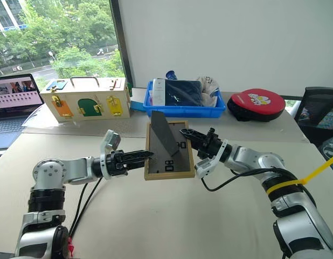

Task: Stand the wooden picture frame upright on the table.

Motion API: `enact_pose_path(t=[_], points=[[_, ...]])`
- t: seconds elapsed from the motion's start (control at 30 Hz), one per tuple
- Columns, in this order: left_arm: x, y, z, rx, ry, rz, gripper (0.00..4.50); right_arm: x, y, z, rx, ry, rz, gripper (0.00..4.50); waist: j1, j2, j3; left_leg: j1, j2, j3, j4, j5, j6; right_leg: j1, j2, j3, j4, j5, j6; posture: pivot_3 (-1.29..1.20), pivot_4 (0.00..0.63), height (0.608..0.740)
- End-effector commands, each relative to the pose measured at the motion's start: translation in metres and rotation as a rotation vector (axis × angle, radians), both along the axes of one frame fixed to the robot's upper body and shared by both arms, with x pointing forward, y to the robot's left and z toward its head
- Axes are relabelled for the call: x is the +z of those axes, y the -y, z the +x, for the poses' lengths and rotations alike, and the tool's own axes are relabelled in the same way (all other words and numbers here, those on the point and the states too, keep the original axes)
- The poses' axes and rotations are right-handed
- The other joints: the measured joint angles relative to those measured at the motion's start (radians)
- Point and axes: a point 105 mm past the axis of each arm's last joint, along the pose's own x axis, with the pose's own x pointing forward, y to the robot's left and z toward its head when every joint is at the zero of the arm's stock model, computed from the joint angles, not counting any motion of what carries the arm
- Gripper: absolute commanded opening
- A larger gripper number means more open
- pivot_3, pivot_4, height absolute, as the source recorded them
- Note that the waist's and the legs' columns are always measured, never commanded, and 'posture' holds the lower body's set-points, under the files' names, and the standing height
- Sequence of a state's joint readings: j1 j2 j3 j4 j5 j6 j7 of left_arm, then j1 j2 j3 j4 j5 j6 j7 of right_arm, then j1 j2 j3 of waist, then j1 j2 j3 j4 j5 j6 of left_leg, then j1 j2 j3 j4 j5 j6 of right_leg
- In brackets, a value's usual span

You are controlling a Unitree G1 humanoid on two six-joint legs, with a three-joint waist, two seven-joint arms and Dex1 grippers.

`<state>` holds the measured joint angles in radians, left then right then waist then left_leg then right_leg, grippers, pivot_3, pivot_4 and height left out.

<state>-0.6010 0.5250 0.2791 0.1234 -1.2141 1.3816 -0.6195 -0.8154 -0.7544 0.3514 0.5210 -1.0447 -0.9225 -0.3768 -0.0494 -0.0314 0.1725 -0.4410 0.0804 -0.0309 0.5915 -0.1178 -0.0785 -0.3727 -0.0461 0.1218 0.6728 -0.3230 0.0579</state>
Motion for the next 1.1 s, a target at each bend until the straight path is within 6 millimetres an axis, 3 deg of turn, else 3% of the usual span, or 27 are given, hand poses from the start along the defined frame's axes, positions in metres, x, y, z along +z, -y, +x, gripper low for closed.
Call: enact_pose_path(t=[0.03, 0.07, 0.13, 0.27, 0.4, 0.5, 0.77, 0.9, 1.1], points=[[0.022, -0.027, 0.004, 0.102, 0.174, 0.003, 4.5, 0.03, 0.013, 0.006, -0.034, 0.043, 0.076, 1.19, 0.001, 0.0, 0.0, 0.0, 0.0, 0.0, 0.0, 0.0, 0.0, 0.0, 0.0, 0.0, 0.0, 0.0, 0.0, 0.0, 0.15, 0.726], [0.026, -0.036, 0.003, 0.122, 0.223, 0.013, 4.5, 0.03, 0.017, 0.009, -0.051, 0.024, 0.08, 1.19, 0.002, 0.0, 0.0, 0.0, 0.0, 0.0, 0.0, 0.0, 0.001, 0.0, 0.0, 0.0, 0.0, 0.0, 0.0, 0.0, 0.15, 0.726], [0.037, -0.055, -0.006, 0.157, 0.364, 0.076, 4.5, 0.02, 0.023, 0.03, -0.108, -0.283, 0.178, 1.19, -0.002, -0.001, 0.0, 0.0, 0.0, 0.0, 0.0, -0.001, 0.002, 0.0, 0.0, 0.0, 0.0, 0.0, 0.0, 0.0, 0.15, 0.726], [0.032, -0.056, -0.013, 0.158, 0.433, 0.144, 4.5, -0.001, 0.018, 0.044, -0.06, -0.893, 0.367, 1.19, -0.016, -0.003, 0.002, 0.002, 0.001, -0.001, 0.0, -0.001, 0.002, 0.005, 0.0, -0.002, -0.002, 0.0, 0.0, 0.0, 0.15, 0.726], [0.017, -0.052, -0.008, 0.191, 0.413, 0.178, 4.5, -0.004, 0.008, 0.036, 0.076, -1.361, 0.385, 1.19, -0.01, 0.0, 0.004, 0.002, 0.001, -0.001, 0.001, -0.001, 0.003, 0.006, 0.0, -0.002, -0.001, 0.0, 0.0, 0.0, 0.15, 0.726], [0.013, -0.05, -0.009, 0.194, 0.412, 0.177, 4.5, -0.002, -0.001, 0.021, 0.152, -1.609, 0.348, 1.19, 0.002, 0.001, 0.008, 0.001, 0.001, -0.002, 0.001, -0.001, 0.003, 0.004, 0.0, -0.004, 0.0, 0.0, 0.0, 0.0, 0.15, 0.726], [0.012, -0.052, -0.012, 0.203, 0.402, 0.146, 4.5, 0.014, -0.018, -0.008, 0.257, -2.049, 0.389, 1.19, 0.004, 0.002, 0.009, 0.001, 0.002, -0.002, 0.001, -0.001, 0.003, 0.001, 0.001, -0.003, 0.003, -0.001, -0.001, 0.0, 0.15, 0.726], [0.003, -0.051, -0.01, 0.212, 0.375, 0.196, 4.5, -0.004, -0.02, -0.016, 0.158, -2.207, 0.352, 1.19, 0.008, 0.001, 0.009, 0.0, 0.001, -0.002, 0.001, -0.001, 0.003, 0.0, 0.001, -0.003, 0.003, -0.001, -0.001, 0.0, 0.15, 0.726], [0.004, -0.052, -0.007, 0.248, 0.372, 0.152, 4.5, -0.044, -0.013, -0.001, -0.063, -2.17, 0.32, 1.19, 0.007, 0.001, 0.009, -0.002, 0.001, -0.002, 0.001, -0.001, 0.003, -0.002, 0.001, -0.003, 0.002, -0.001, -0.001, 0.0, 0.15, 0.726]])
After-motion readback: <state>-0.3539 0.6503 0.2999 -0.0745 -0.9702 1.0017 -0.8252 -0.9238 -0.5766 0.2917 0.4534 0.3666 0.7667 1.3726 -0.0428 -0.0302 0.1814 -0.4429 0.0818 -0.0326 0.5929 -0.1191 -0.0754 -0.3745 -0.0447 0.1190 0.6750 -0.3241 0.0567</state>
